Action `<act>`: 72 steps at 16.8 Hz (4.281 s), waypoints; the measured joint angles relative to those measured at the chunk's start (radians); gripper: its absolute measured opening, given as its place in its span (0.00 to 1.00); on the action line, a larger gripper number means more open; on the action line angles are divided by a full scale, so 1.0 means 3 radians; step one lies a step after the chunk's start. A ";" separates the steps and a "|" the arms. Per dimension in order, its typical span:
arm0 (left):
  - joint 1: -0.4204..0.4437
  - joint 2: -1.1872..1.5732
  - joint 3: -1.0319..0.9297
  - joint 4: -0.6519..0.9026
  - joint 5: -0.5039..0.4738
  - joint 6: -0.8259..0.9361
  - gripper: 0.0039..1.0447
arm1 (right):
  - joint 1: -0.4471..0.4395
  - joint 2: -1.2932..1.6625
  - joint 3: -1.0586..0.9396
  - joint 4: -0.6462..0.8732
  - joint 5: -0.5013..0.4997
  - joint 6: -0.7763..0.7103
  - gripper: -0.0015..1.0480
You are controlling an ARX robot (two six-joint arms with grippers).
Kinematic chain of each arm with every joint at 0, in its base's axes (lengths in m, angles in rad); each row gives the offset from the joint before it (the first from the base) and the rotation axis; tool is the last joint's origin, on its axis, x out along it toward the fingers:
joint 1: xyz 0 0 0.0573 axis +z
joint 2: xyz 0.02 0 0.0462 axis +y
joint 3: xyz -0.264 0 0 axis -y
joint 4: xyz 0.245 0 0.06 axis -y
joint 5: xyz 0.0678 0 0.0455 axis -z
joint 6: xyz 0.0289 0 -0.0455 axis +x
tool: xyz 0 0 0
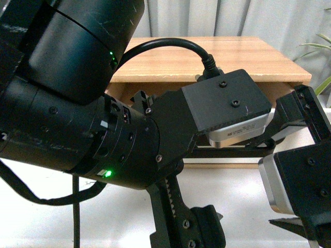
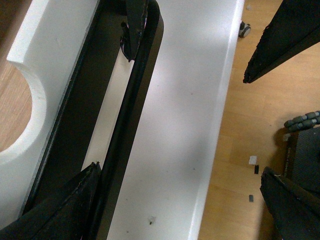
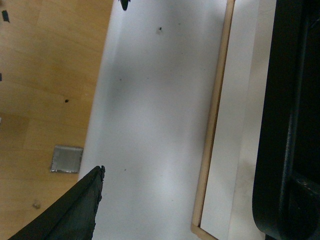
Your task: Pull drawer
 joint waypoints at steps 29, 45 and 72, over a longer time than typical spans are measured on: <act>0.2143 -0.1432 -0.0750 0.1338 -0.0787 -0.2848 0.94 | -0.1199 -0.0922 -0.0081 0.1859 0.0248 0.4449 0.94; 0.1883 -0.3595 -0.2724 0.1799 -0.1148 -0.2553 0.01 | -0.0651 -0.3738 -0.2309 0.1872 0.1555 0.5358 0.02; 0.1872 -0.5531 -0.2934 0.0079 -0.1152 -0.2552 0.01 | -0.0676 -0.5343 -0.2562 0.0551 0.1606 0.5361 0.02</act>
